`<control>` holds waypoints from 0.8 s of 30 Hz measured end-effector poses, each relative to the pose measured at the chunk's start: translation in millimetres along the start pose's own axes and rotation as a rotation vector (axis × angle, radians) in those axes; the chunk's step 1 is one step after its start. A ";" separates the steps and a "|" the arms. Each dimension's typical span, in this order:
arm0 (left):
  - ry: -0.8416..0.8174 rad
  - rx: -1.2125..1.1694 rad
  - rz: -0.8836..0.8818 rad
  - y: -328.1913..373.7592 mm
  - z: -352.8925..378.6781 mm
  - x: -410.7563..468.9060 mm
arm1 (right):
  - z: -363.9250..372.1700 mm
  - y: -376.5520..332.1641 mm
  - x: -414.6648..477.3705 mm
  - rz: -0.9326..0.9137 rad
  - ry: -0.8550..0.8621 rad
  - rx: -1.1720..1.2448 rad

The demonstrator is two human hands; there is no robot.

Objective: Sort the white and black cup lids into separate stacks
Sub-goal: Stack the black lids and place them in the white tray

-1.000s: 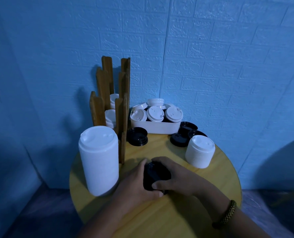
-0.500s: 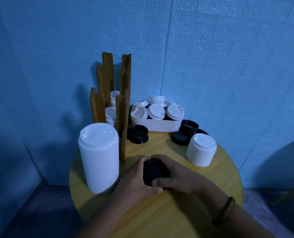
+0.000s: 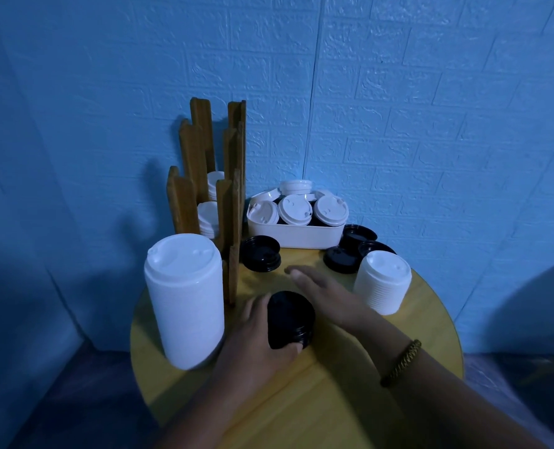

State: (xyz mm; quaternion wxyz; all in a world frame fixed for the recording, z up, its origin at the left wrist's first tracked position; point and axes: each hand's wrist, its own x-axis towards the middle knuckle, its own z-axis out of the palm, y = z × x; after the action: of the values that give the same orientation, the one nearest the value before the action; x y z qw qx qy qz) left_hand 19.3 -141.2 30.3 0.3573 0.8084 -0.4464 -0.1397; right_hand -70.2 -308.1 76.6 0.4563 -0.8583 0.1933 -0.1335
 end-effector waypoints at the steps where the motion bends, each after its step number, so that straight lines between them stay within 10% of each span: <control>1: 0.015 0.013 -0.006 -0.1 0.7 0.5 | -0.4 3.2 15.4 -0.041 0.064 -0.075; 10: 0.054 0.001 -0.030 -2.2 3.9 4.1 | -4.6 21.7 96.1 -0.201 -0.132 -0.853; 19: 0.040 -0.014 0.011 -5.6 1.7 3.2 | -5.4 23.5 30.5 -0.078 0.341 0.195; 24: 0.054 -0.033 0.011 -3.3 1.6 1.5 | -1.1 34.6 -24.8 0.134 0.295 0.136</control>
State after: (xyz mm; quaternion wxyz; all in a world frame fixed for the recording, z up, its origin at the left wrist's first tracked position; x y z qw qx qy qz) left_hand 21.3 -142.0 27.0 0.3834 0.8034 -0.4386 -0.1231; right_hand -99.9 -315.3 47.0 0.4881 -0.7816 0.3053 -0.2401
